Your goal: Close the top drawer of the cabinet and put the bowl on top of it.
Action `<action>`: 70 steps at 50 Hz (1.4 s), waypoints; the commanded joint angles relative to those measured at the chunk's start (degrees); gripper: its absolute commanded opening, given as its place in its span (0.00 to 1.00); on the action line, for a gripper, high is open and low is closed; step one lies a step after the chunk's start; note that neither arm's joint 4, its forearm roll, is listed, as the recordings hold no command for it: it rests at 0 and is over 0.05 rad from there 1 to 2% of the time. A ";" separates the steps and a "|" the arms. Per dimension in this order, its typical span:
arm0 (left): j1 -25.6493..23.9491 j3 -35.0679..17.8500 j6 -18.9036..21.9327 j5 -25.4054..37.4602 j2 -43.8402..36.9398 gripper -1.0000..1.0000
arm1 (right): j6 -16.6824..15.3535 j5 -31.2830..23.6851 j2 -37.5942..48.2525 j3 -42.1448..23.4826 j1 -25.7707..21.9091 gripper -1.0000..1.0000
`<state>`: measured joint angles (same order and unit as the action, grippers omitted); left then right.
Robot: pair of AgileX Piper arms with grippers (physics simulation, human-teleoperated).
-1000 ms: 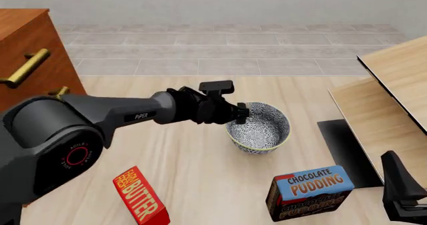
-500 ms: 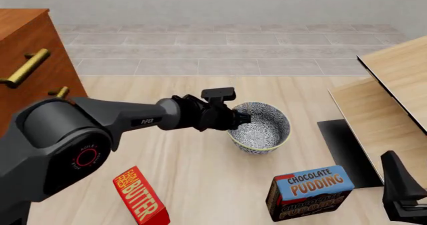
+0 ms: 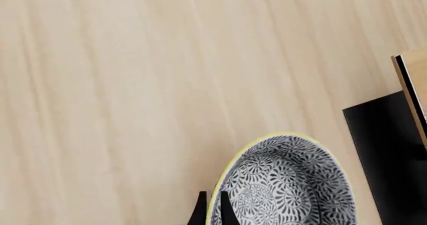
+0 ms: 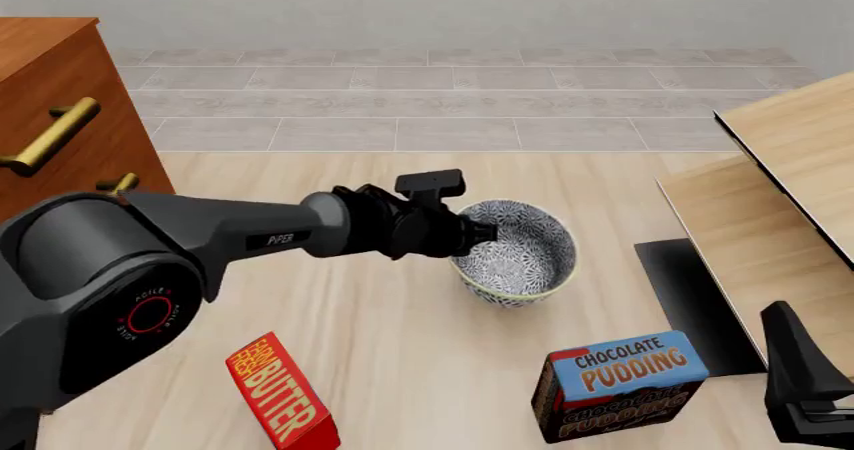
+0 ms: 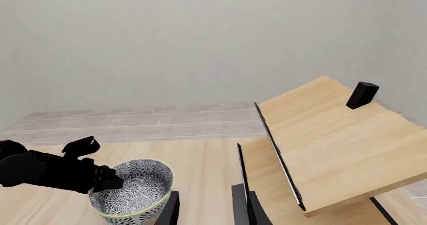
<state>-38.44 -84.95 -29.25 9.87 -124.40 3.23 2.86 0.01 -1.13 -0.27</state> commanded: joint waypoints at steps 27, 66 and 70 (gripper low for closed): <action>-0.17 3.81 -1.25 4.86 14.27 0.00 | -1.04 -0.04 0.00 0.37 -0.72 1.00; 6.39 5.03 -0.45 16.53 32.74 0.00 | -2.85 -0.60 0.00 0.21 -1.74 1.00; 6.75 4.54 -0.05 18.24 34.82 0.00 | -3.04 -0.45 0.00 0.39 -1.61 1.00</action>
<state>-33.40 -79.94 -29.87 25.04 -94.11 0.72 2.49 0.01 -0.77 -1.78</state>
